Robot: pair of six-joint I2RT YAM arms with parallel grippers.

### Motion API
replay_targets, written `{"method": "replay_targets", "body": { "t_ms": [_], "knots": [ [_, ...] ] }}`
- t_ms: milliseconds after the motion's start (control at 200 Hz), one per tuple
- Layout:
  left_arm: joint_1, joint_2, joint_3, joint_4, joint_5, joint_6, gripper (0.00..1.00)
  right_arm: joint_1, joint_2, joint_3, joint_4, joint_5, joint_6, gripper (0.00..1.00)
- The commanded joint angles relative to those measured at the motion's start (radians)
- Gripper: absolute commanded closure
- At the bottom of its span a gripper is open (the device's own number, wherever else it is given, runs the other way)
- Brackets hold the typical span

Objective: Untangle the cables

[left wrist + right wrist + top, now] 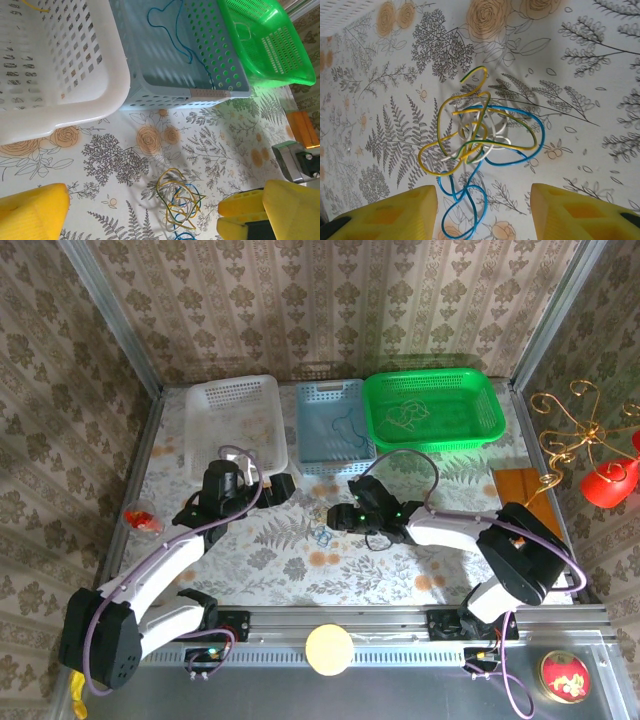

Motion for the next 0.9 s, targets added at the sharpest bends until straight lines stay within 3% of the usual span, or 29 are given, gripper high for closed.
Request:
{"method": "replay_targets", "body": {
  "t_ms": [0, 485, 770, 895],
  "knots": [
    [-0.004, -0.013, -0.008, 0.009, -0.02, -0.018, 0.0, 0.005, 0.033, 0.04, 0.047, -0.021, 0.039, 0.46],
    [-0.005, -0.013, -0.017, 0.024, -0.024, -0.028, 0.0, -0.006, 0.168, 0.142, 0.047, -0.011, 0.091, 0.52],
    [-0.038, -0.017, -0.015, 0.026, -0.028, -0.026, 0.0, -0.022, 0.17, 0.133, 0.011, 0.054, 0.102, 0.8],
    [-0.042, -0.02, -0.015, 0.027, -0.03, -0.023, 0.0, -0.034, 0.165, 0.116, 0.021, 0.065, 0.101, 0.86]
  ]
}}
